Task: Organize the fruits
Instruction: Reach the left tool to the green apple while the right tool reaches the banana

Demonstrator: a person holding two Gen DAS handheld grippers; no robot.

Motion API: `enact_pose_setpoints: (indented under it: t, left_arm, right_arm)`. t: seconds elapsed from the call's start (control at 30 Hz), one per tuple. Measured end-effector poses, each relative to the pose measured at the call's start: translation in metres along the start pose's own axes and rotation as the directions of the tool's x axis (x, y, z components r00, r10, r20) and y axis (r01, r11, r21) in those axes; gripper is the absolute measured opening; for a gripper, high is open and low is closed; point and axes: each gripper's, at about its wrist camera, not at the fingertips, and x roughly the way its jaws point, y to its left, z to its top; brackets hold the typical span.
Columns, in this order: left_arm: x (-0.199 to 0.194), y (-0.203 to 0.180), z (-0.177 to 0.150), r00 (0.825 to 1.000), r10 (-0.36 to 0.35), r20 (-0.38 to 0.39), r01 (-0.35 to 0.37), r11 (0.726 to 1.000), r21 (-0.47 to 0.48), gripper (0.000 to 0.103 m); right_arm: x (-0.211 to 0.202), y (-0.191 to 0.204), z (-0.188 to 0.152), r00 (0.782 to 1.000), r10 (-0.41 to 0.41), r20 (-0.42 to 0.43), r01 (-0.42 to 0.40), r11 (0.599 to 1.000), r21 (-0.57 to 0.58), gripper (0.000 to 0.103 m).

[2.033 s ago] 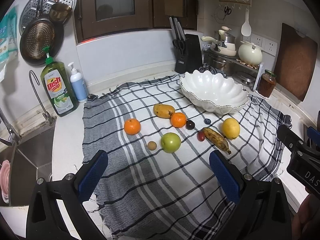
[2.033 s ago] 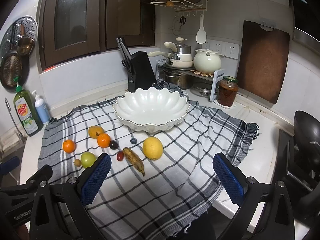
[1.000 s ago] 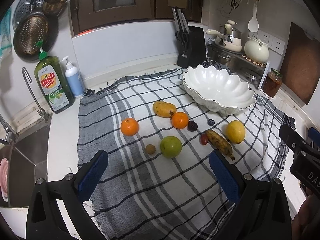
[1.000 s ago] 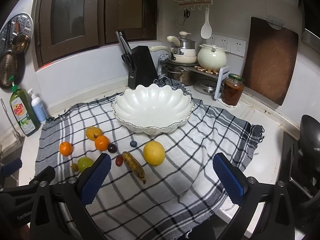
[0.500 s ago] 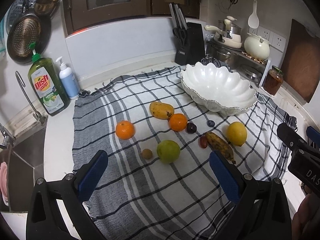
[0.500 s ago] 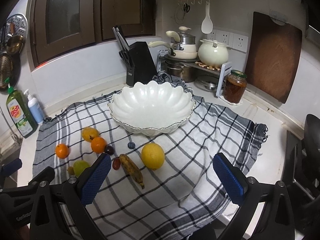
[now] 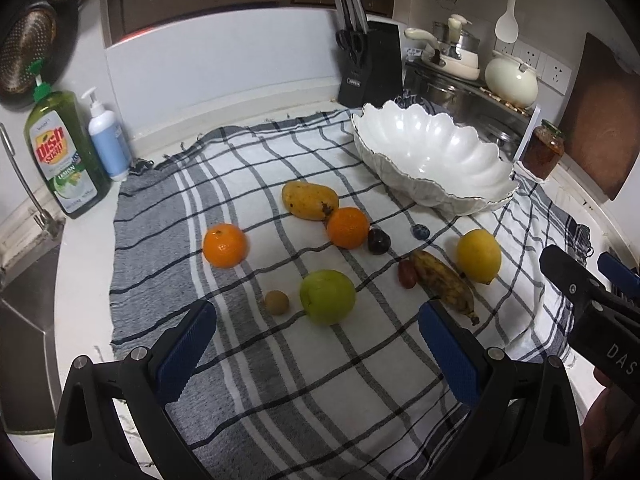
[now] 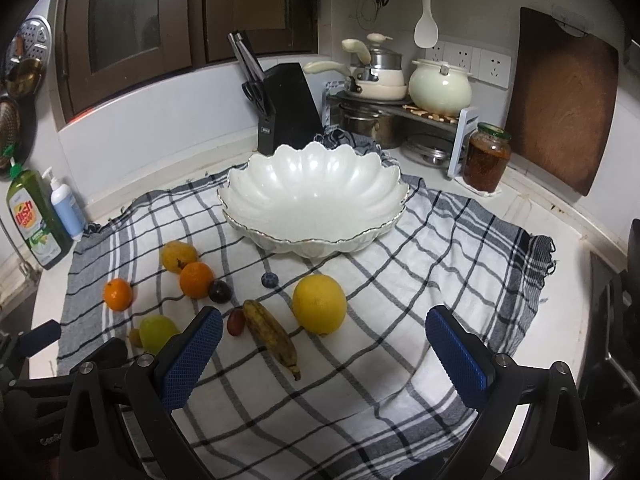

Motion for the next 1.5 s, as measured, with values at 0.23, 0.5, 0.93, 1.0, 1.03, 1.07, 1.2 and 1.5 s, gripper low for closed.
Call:
enact_pose_setpoints:
  t: [0.23,0.5,0.93,1.0,1.03,1.07,1.2,1.5]
  left_arm:
    - [0.026,-0.001,-0.002,0.999,0.004,-0.034,-0.003,1.0,0.01,0.102]
    - [0.051,-0.008,-0.004,0.998,0.038,-0.044,-0.035,0.998,0.059,0.089]
    - [0.083,-0.016,-0.004,0.996,0.058,-0.073,-0.052,0.995,0.086,0.081]
    - [0.087,-0.016,-0.004,0.995,0.059,-0.076,-0.052,0.995,0.088,0.08]
    - [0.089,-0.017,-0.004,0.995,0.059,-0.077,-0.052,0.995,0.09,0.08]
    - [0.091,-0.018,-0.005,0.995,0.061,-0.077,-0.054,0.994,0.094,0.079]
    - [0.098,-0.022,-0.005,0.995,0.059,-0.081,-0.05,0.992,0.114,0.073]
    - [0.108,-0.026,-0.005,0.994,0.063,-0.088,-0.051,0.989,0.137,0.056]
  right_arm:
    - [0.021,0.001,-0.004,0.999,-0.014,-0.042,0.013,1.0,-0.013,0.102]
    - [0.042,-0.001,-0.012,0.997,-0.022,-0.077,0.021,1.0,-0.011,0.102]
    - [0.072,-0.006,-0.018,0.992,-0.02,-0.128,0.02,1.0,-0.007,0.093]
    - [0.076,-0.007,-0.02,0.991,-0.017,-0.135,0.017,1.0,-0.007,0.092]
    - [0.078,-0.007,-0.02,0.99,-0.016,-0.139,0.015,1.0,-0.007,0.092]
    - [0.079,-0.007,-0.021,0.99,-0.015,-0.141,0.014,1.0,-0.007,0.092]
    - [0.083,-0.007,-0.022,0.988,-0.013,-0.151,0.012,1.0,-0.004,0.091]
    - [0.092,-0.007,-0.027,0.984,0.006,-0.178,-0.006,1.0,0.001,0.086]
